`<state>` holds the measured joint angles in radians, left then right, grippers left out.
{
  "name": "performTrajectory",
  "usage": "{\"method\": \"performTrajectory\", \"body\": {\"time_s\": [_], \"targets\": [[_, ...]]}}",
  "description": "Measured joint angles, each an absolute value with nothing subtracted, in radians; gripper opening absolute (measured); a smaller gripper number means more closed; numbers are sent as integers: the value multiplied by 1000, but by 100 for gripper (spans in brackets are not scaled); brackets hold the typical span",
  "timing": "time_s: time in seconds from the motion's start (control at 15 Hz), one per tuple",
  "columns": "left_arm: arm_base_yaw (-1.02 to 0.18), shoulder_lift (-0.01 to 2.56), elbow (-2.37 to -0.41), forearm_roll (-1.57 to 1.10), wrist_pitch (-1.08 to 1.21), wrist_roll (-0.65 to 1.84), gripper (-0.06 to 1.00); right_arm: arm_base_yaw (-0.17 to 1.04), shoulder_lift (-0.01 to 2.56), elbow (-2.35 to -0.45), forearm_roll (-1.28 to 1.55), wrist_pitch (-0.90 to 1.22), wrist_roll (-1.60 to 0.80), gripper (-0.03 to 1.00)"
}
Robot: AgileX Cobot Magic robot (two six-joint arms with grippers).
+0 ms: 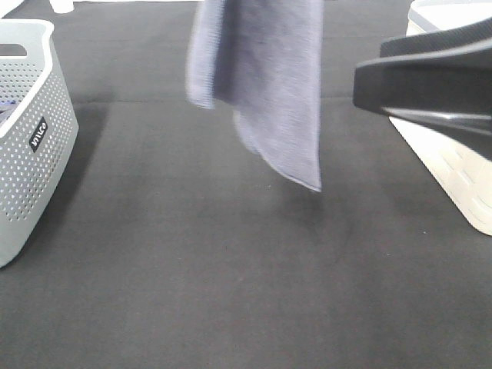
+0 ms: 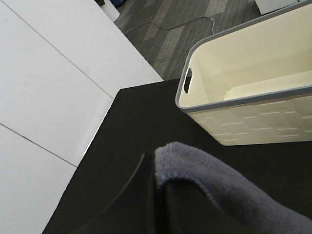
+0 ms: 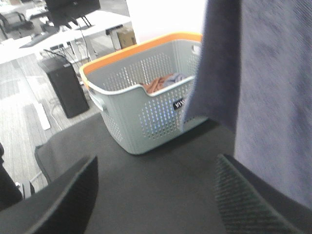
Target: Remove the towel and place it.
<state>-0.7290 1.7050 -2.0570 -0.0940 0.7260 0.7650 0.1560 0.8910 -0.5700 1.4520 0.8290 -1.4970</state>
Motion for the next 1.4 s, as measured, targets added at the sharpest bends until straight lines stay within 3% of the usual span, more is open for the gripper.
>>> {"method": "performTrajectory", "body": {"time_s": [0.33, 0.87, 1.4], "targets": [[-760, 1726, -2059, -96, 651, 762, 0, 156, 913, -570, 1475, 877, -1527, 65], [-762, 1747, -2059, -173, 607, 762, 0, 156, 1149, -570, 1703, 866, -1823, 64], [-787, 1820, -2064, -181, 556, 762, 0, 156, 1322, -570, 1735, 915, -1880, 64]]}}
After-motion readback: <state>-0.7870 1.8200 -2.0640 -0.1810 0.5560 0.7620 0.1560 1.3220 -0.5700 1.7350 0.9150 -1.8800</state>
